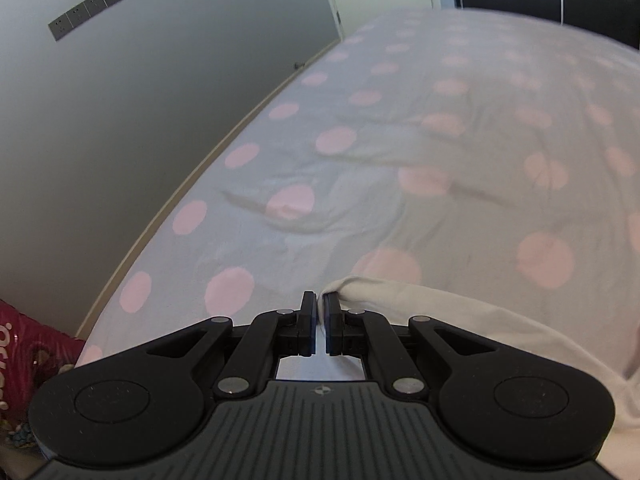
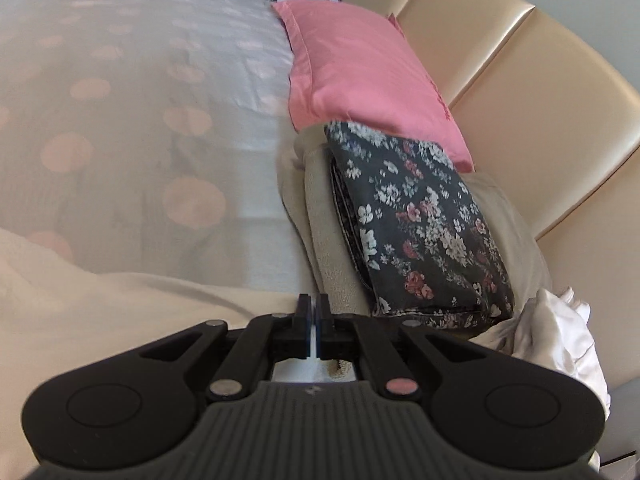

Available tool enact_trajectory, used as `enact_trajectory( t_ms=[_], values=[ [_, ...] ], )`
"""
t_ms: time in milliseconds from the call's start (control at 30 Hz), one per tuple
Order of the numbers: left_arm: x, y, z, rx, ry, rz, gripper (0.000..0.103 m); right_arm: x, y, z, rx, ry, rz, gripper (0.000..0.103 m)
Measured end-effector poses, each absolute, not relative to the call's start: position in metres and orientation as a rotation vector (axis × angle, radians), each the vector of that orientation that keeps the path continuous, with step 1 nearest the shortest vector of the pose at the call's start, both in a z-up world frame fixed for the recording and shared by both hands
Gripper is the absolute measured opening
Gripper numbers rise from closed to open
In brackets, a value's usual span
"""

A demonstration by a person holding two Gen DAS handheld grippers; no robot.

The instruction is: Fold clothes

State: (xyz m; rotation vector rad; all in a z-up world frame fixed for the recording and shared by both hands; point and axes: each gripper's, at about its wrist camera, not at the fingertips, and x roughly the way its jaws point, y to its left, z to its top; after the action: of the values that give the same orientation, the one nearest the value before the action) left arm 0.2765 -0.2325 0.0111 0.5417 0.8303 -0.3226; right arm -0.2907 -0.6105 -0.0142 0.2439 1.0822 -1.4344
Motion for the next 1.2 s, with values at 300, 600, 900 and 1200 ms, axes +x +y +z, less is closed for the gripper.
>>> enact_trajectory(
  t_ms=[300,600,900,1200],
  values=[
    [0.269,-0.231,-0.038,0.760,0.818,-0.341,0.005,-0.314,-0.621,-0.049,0.245,1.148,-1.449,0.000],
    [0.224,-0.254,0.032,0.601,0.721,-0.687,0.031,-0.286,-0.608,-0.018,0.383,0.917,-1.216,0.015],
    [0.128,-0.321,0.009,0.760,0.693,-1.123,0.051,-0.194,-0.593,-0.030,0.309,0.907,-0.847,0.039],
    [0.116,-0.355,-0.035,0.816,0.699,-1.210,0.051,-0.132,-0.603,-0.055,0.283,0.931,-0.712,0.047]
  ],
)
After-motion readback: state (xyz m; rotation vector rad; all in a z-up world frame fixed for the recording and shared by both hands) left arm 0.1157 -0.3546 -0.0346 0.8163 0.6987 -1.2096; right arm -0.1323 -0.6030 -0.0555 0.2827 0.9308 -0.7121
